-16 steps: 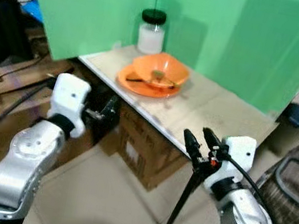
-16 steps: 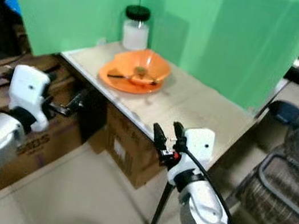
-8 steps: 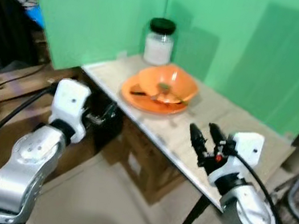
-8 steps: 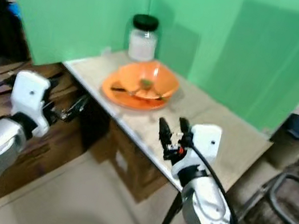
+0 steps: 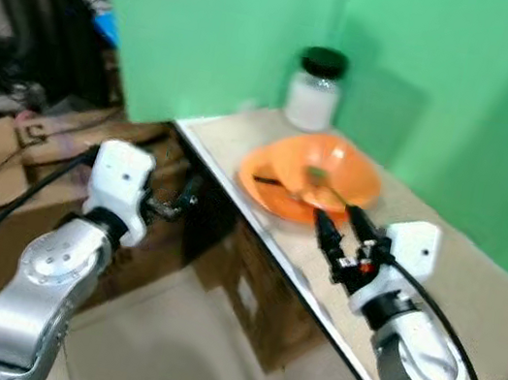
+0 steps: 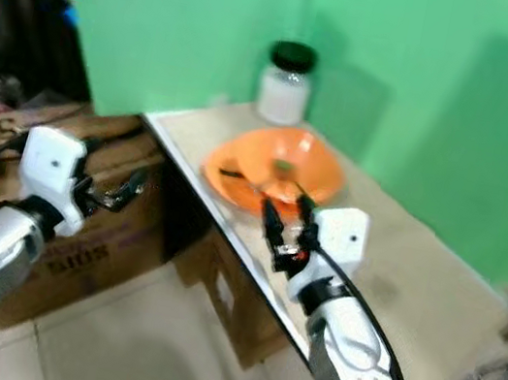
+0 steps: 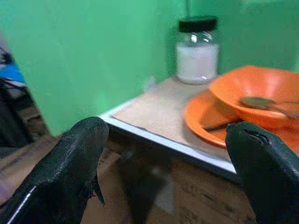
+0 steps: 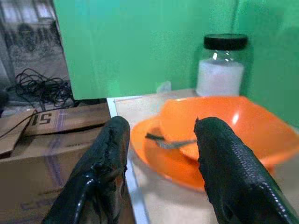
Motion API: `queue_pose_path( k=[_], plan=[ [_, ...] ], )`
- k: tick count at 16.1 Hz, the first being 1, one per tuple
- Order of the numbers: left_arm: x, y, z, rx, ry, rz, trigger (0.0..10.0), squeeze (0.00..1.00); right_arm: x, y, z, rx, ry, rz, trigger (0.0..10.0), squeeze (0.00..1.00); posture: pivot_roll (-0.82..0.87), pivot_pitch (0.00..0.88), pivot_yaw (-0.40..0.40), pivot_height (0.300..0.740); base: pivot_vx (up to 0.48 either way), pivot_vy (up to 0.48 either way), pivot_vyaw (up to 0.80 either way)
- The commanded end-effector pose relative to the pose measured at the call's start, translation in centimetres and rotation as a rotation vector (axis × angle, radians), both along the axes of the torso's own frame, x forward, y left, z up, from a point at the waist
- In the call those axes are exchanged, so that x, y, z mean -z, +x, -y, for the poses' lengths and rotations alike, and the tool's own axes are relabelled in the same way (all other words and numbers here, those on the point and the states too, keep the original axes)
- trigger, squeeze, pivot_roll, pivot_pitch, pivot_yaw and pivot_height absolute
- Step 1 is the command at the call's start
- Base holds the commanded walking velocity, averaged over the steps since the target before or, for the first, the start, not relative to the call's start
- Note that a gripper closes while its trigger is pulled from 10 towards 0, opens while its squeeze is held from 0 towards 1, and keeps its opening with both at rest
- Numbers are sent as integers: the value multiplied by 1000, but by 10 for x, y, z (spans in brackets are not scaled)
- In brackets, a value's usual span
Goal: Setting the table
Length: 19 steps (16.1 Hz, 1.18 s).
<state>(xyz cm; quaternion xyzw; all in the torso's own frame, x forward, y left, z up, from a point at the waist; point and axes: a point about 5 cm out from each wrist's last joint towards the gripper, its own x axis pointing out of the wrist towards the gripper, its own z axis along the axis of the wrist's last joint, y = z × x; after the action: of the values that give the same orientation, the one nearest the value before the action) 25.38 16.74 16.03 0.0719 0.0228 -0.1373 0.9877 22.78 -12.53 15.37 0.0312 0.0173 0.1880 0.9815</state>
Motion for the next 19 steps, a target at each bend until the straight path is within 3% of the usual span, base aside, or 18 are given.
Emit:
queue_pose_path(
  k=[1,5,10,11,13,14,15,19],
  plan=[
    [-4,0,7,38,-2,19,10000,0,0,-1,6,10,-13,2,10000,0,74,0,20,740,326,0,800],
    [-4,-1,9,55,12,19,10000,0,-4,1,10,35,20,8,10000,0,73,0,21,740,327,0,0],
    [-5,2,9,137,46,11,10000,0,-28,21,21,132,-109,64,10000,0,68,0,26,740,323,0,0],
    [-5,2,10,166,52,4,10000,0,-30,26,23,145,-119,33,10000,0,66,0,25,740,0,0,0],
    [-3,-1,12,244,48,-21,10000,0,-29,36,23,82,-125,-158,10000,0,61,0,25,740,0,0,0],
    [-2,-1,12,266,51,-31,10000,0,-31,39,24,75,-125,-182,10000,0,59,0,23,740,0,0,0],
    [-1,-3,13,307,68,-41,10000,0,-32,46,27,78,-185,-231,10000,1000,57,0,22,740,0,0,0],
    [5,-12,17,517,105,-108,10000,0,-45,76,27,43,-300,-383,10000,1000,60,0,0,740,0,0,0]
  ],
)
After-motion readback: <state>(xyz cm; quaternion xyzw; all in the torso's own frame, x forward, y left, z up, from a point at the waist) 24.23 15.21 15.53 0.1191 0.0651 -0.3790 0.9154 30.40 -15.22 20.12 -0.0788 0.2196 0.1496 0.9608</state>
